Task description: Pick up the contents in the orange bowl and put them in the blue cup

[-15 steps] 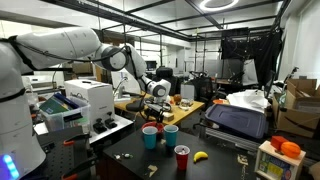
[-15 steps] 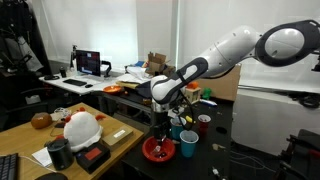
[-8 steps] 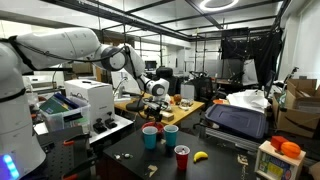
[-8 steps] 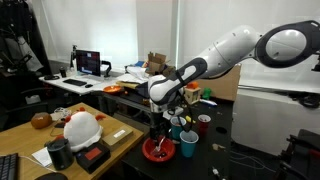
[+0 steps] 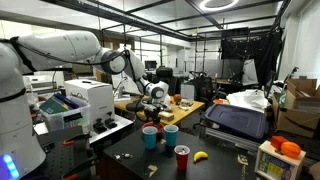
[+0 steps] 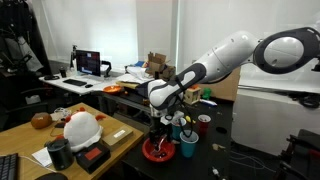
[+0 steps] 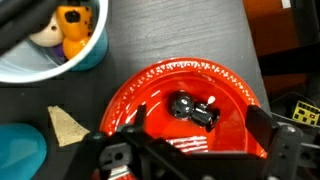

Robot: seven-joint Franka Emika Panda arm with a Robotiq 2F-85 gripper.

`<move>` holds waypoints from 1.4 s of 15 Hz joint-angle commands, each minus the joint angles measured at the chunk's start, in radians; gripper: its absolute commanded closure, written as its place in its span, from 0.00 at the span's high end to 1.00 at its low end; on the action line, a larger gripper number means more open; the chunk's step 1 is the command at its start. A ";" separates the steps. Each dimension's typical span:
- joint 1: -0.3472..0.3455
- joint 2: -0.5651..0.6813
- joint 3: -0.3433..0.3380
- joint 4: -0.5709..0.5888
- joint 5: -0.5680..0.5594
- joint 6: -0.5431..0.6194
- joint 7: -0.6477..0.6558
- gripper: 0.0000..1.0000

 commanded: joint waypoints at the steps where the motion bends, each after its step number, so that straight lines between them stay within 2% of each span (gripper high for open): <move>1: 0.017 0.030 -0.017 0.060 0.014 -0.049 0.048 1.00; 9: 0.022 0.095 -0.012 0.126 0.023 -0.101 0.069 1.00; 16: 0.025 0.127 0.000 0.172 0.017 -0.086 0.078 1.00; 21: 0.051 0.146 -0.021 0.201 -0.004 -0.041 0.117 1.00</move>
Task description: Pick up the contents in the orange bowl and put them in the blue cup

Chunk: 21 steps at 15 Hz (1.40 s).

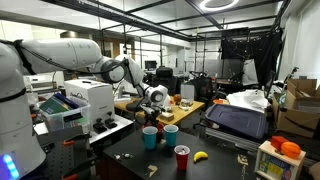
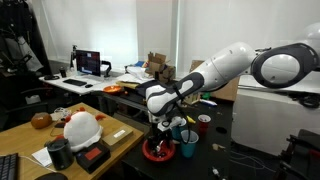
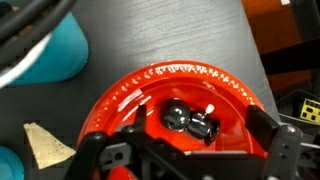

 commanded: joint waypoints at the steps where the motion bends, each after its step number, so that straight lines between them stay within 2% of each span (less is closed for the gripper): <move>1: 0.032 0.036 -0.026 0.059 -0.017 0.025 0.064 1.00; 7: 0.063 0.071 -0.058 0.090 -0.031 0.053 0.102 1.00; 9: 0.070 0.049 -0.075 0.059 -0.021 0.065 0.105 0.98; 10: 0.071 0.049 -0.078 0.061 -0.021 0.065 0.105 0.73; 11: 0.071 0.049 -0.080 0.063 -0.021 0.065 0.104 0.72; 12: 0.071 0.049 -0.082 0.064 -0.020 0.065 0.104 0.66; 15: 0.067 0.048 -0.082 0.068 -0.017 0.056 0.103 0.41; 17: 0.062 0.053 -0.076 0.086 -0.011 0.040 0.099 0.35; 18: 0.061 0.057 -0.076 0.098 -0.011 0.037 0.099 0.30; 21: 0.055 0.046 -0.071 0.087 -0.004 0.034 0.095 0.05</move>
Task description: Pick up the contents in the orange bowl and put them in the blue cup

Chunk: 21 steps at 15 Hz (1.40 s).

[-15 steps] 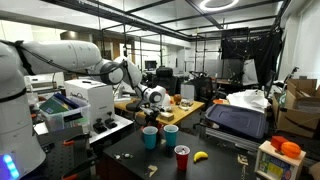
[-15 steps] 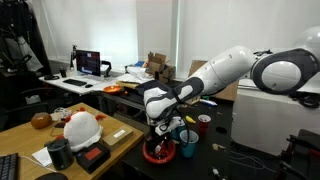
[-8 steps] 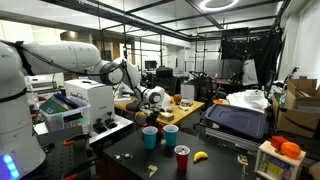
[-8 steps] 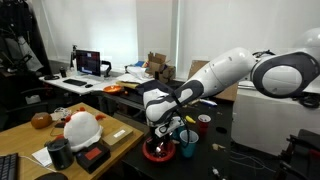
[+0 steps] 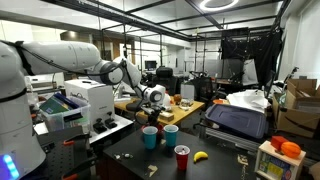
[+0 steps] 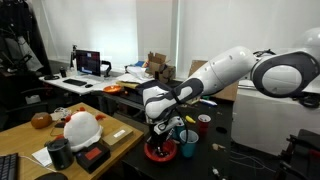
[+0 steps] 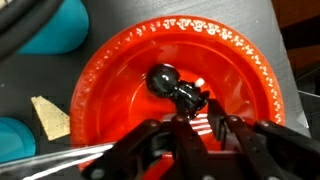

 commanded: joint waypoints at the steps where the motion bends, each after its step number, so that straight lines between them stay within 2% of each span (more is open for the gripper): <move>1: -0.005 0.006 0.003 0.024 0.012 -0.030 0.022 0.00; 14: -0.017 -0.029 0.027 0.038 0.040 -0.080 0.018 0.00; 17: -0.005 -0.042 0.008 0.045 0.021 -0.077 0.019 0.01; 18: -0.002 -0.042 0.002 0.045 0.014 -0.074 0.020 0.26; 19: -0.002 -0.041 -0.005 0.043 0.006 -0.076 0.021 0.28; 21: 0.001 -0.033 -0.029 0.036 -0.006 -0.077 0.050 0.41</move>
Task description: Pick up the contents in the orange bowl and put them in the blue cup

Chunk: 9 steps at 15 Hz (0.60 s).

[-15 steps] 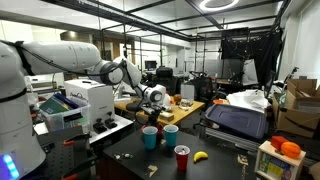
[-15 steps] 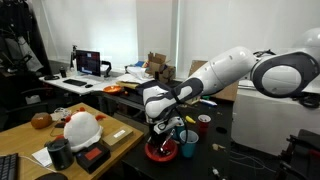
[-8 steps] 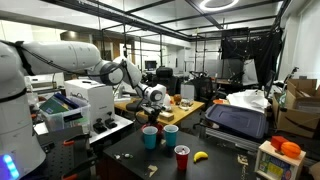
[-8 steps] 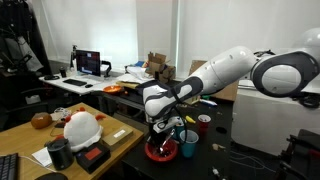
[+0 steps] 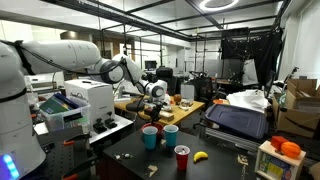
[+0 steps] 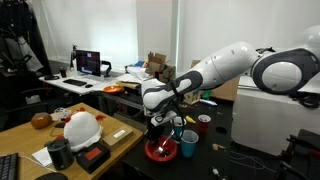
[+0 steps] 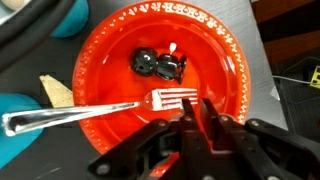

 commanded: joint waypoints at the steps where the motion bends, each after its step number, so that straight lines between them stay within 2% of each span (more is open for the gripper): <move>1: 0.011 -0.009 -0.046 -0.022 -0.021 -0.036 0.064 0.49; 4: 0.010 -0.001 -0.061 -0.028 -0.027 -0.060 0.065 0.71; 8: 0.002 0.005 -0.048 -0.023 -0.020 -0.111 0.008 1.00; 9: 0.002 0.004 -0.045 -0.022 -0.021 -0.124 -0.005 1.00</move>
